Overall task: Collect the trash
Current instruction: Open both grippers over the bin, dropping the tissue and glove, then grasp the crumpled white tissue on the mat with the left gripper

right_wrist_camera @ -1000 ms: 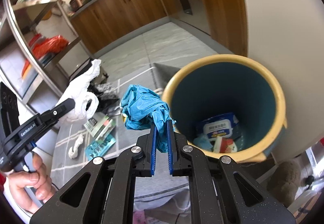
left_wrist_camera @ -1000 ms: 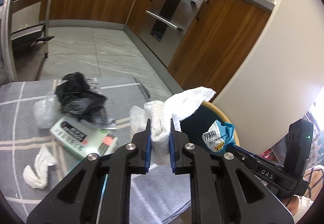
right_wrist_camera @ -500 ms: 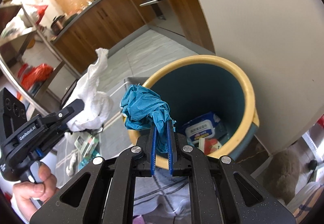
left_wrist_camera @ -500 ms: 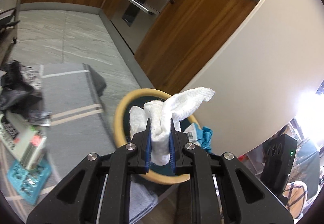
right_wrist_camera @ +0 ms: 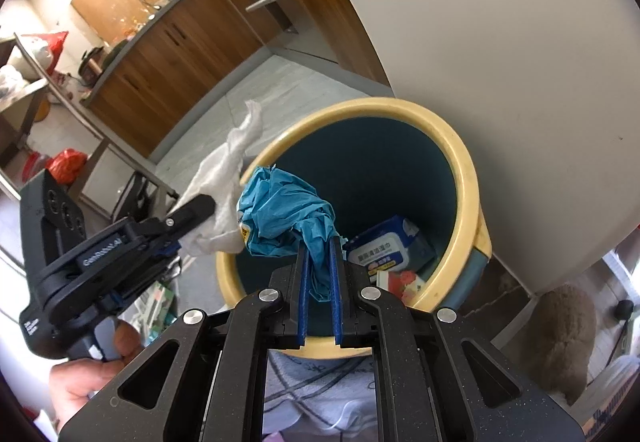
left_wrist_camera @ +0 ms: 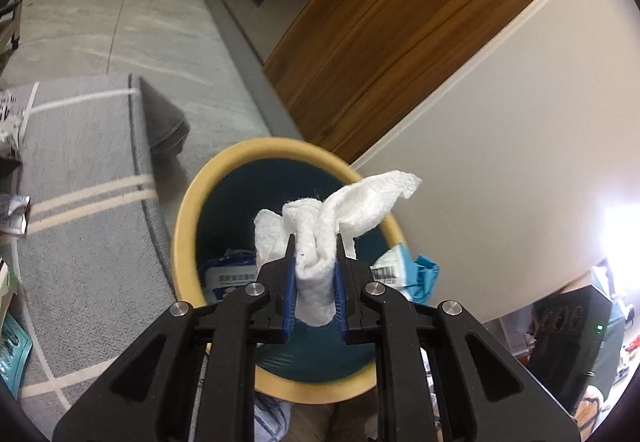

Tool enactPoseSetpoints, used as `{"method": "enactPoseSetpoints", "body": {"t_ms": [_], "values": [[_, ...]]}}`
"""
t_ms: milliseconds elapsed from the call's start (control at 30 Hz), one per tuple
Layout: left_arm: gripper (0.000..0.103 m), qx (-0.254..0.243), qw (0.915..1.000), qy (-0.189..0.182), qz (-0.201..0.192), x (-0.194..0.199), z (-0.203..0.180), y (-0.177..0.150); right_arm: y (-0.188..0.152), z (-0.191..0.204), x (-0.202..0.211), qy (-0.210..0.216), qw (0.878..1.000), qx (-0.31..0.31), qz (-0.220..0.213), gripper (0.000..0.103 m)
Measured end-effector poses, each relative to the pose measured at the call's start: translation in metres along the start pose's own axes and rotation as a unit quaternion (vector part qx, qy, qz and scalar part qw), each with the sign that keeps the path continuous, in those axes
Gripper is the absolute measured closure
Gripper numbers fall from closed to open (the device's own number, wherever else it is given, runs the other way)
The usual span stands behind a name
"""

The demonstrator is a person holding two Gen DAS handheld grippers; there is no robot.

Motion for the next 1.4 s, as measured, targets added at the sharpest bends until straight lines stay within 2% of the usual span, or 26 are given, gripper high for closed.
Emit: {"method": "enactPoseSetpoints", "body": {"t_ms": [67,167,233,400,667,767,1033,1233,1400], "values": [[0.089,0.008,0.9999,0.002,0.005,-0.003,0.005,-0.001,0.0,0.0,-0.006,-0.002,1.0,0.0,0.005,0.092],[0.079,0.009,0.9999,0.006,0.007,-0.004,0.008,-0.001,0.002,0.001,-0.01,-0.004,1.0,0.004,0.011,0.092],[0.063,0.004,0.9999,0.01,0.001,0.001,0.008,0.0,0.002,0.003,-0.014,-0.008,1.0,0.011,0.015,0.092],[0.052,-0.012,0.9998,0.003,-0.016,0.011,0.005,0.003,0.0,0.007,-0.019,-0.014,0.999,0.017,0.023,0.092],[0.051,-0.011,0.9995,-0.004,-0.031,0.029,0.009,0.004,-0.001,0.009,-0.023,-0.016,0.999,0.02,0.032,0.09],[0.05,-0.01,0.9991,-0.004,-0.04,0.039,0.011,0.006,-0.001,0.012,-0.024,-0.016,0.999,0.022,0.036,0.083],[0.038,-0.043,0.9956,0.029,-0.078,0.083,0.018,0.004,-0.001,0.03,-0.014,-0.008,0.999,0.034,0.018,0.059],[0.032,-0.069,0.9903,0.045,-0.112,0.123,0.027,0.001,0.001,0.051,-0.002,0.003,0.999,0.054,-0.002,0.053],[0.03,-0.069,0.9865,0.076,-0.128,0.154,0.054,-0.008,-0.001,0.068,0.002,0.016,0.998,0.068,-0.007,0.049]]}}
Point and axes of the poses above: each gripper's, at about its wrist camera, not at the fingertips, and x roughly against the way its jaws point, z to its left, y to its top, the point moved 3 cm from there along -x, roughly the way its jaws point, and after that the axes turned 2 degrees about x, right-handed, at the moved point
